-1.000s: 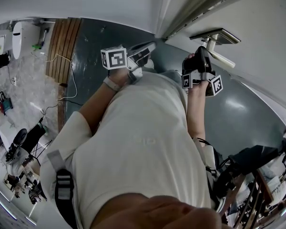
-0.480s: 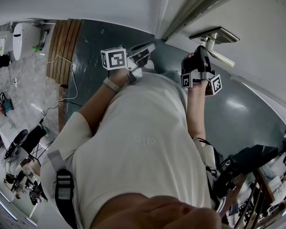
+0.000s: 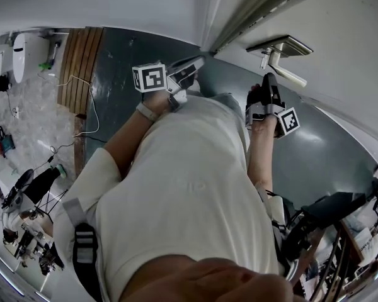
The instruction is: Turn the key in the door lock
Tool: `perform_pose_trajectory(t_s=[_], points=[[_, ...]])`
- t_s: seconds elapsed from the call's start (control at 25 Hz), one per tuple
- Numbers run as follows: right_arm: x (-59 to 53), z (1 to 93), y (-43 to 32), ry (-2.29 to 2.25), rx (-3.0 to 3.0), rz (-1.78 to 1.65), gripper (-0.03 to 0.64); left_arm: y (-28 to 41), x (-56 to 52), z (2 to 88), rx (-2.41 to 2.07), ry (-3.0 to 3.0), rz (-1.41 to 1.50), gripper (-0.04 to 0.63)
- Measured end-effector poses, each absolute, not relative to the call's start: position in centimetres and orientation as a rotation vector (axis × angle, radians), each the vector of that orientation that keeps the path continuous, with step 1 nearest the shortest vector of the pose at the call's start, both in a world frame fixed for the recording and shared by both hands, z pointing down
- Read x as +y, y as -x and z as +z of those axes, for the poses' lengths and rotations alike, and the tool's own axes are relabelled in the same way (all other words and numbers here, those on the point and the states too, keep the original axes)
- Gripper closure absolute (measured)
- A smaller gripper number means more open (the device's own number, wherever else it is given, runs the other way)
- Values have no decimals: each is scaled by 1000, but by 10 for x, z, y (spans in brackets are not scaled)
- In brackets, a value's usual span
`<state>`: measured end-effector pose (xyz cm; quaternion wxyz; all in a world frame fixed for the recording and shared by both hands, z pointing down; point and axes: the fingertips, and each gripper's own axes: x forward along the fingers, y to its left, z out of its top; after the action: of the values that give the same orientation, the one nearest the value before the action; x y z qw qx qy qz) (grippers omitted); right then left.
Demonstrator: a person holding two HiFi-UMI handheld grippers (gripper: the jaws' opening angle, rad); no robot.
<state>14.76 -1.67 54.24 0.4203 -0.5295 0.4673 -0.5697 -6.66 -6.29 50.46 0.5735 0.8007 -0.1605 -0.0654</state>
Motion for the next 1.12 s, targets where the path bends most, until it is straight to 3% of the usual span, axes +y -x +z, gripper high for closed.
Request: perform_pose_trajectory(t_s=[0.2, 0.48, 0.8, 1.12], points=[[0, 523, -154, 1806, 1803, -1168, 523, 65, -64, 506, -376, -1874, -163, 589], [-6, 523, -127, 2405, 2729, -344, 520, 62, -64, 510, -377, -1862, -177, 589], [-33, 534, -106, 2679, 3039, 487, 514, 65, -57, 508, -377, -1856, -185, 589], [-60, 540, -112, 2802, 2970, 739, 509, 72, -57, 508, -404, -1852, -203, 589]])
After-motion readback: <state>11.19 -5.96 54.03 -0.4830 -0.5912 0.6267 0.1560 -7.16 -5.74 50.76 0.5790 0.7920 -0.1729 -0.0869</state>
